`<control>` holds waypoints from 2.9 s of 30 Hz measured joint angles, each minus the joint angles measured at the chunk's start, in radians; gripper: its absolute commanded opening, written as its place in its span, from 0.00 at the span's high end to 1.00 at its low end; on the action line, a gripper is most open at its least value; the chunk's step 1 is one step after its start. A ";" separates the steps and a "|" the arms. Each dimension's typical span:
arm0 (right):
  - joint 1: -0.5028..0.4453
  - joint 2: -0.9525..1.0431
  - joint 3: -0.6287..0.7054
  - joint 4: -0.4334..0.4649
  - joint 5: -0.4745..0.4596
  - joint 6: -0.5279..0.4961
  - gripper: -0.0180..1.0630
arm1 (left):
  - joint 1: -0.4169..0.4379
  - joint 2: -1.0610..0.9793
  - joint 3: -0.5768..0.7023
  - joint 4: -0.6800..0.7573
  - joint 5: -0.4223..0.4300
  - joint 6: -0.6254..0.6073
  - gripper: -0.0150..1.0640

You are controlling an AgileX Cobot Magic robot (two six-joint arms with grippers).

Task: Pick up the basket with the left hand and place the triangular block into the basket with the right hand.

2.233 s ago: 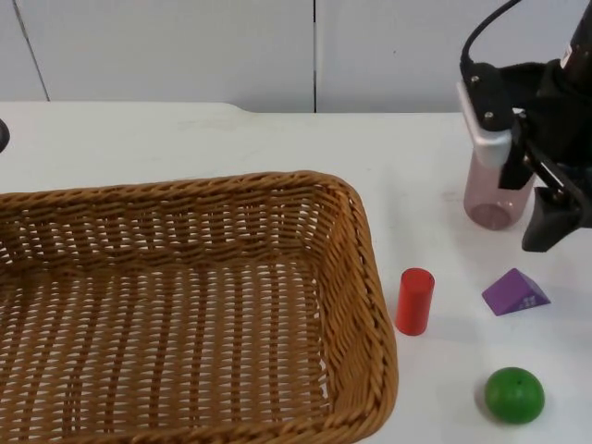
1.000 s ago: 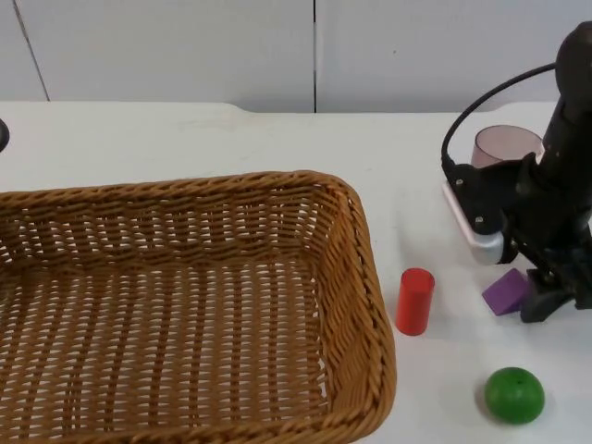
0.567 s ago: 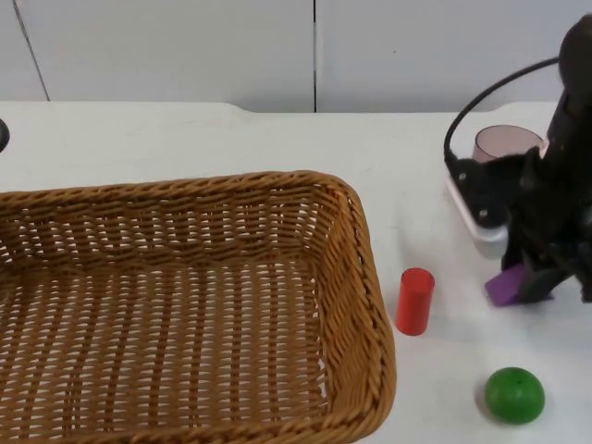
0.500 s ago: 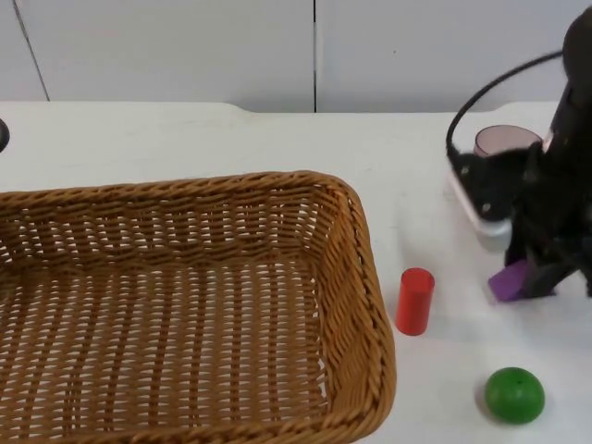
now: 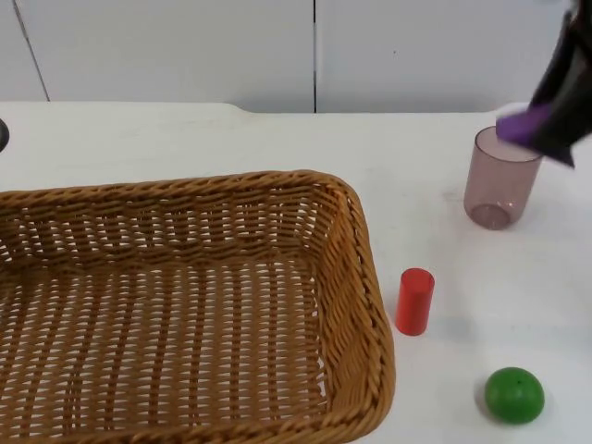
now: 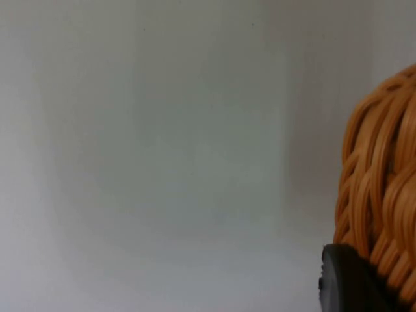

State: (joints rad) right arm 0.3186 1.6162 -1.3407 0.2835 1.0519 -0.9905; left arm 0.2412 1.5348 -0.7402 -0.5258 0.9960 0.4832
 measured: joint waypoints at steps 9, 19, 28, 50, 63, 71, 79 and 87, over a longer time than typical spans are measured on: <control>0.000 -0.052 0.000 -0.028 0.077 0.543 0.98 | 0.000 0.000 0.000 0.000 0.000 0.002 0.99; 0.031 -0.054 0.000 -0.077 0.088 0.684 0.98 | 0.000 0.000 0.000 0.000 0.000 0.007 0.99; 0.281 -0.054 0.000 -0.118 0.018 0.752 0.98 | 0.000 0.000 0.000 0.000 0.000 0.009 0.99; 0.580 0.183 0.000 -0.121 -0.320 0.741 0.71 | 0.000 0.000 0.000 0.000 0.000 0.009 0.99; 0.580 0.244 0.000 -0.121 -0.372 0.734 0.37 | 0.000 0.000 0.000 -0.005 0.000 0.009 0.99; 0.580 0.098 0.000 -0.132 -0.394 0.734 0.37 | 0.000 0.000 0.000 -0.006 0.000 0.009 0.99; 0.580 -0.239 0.000 -0.181 -0.394 0.764 0.37 | 0.000 0.013 -0.008 -0.020 -0.010 0.011 0.99; 0.580 -0.495 0.091 -0.191 -0.394 0.773 0.37 | 0.000 0.192 -0.171 -0.058 -0.074 0.011 0.99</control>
State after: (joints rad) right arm 0.8984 1.1212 -1.2495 0.0926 0.6584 -0.2174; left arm 0.2412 1.7269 -0.9112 -0.5837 0.9217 0.4939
